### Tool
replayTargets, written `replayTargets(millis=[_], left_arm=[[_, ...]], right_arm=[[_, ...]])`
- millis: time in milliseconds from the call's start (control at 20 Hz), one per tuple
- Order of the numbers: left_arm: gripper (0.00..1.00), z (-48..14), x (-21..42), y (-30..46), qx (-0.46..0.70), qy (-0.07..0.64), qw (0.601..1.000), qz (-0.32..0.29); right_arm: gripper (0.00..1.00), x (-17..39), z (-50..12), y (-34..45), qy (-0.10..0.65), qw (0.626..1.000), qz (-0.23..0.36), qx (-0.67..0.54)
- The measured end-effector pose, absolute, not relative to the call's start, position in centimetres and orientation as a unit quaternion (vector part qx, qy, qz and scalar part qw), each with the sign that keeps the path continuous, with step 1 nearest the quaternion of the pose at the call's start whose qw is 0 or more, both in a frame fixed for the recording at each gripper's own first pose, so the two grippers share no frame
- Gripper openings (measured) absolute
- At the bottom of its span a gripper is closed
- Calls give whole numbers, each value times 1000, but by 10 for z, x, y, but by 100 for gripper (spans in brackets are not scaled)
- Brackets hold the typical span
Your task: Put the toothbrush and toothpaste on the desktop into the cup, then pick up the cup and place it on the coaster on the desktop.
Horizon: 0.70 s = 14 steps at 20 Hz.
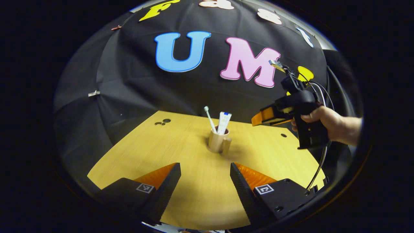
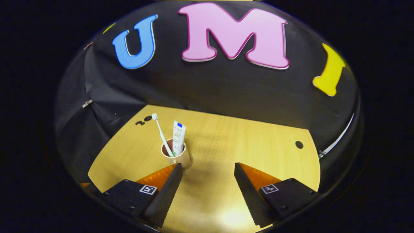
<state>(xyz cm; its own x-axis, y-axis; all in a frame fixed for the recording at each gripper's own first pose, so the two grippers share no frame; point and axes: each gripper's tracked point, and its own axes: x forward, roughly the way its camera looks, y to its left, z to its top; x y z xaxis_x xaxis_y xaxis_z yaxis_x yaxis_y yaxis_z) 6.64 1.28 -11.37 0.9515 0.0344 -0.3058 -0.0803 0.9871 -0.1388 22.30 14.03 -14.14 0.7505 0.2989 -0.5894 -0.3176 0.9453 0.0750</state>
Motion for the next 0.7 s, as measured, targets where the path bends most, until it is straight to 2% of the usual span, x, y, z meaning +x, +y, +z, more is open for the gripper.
replayTargets(millis=[350,700], left_arm=[[97,-12,98,-50,-37,41,998,-21],[97,23,80,-85,-48,-23,998,-26]], right_arm=[[99,171,-58,68,187,974,125,5],[99,111,-16,2,76,995,62,25]])
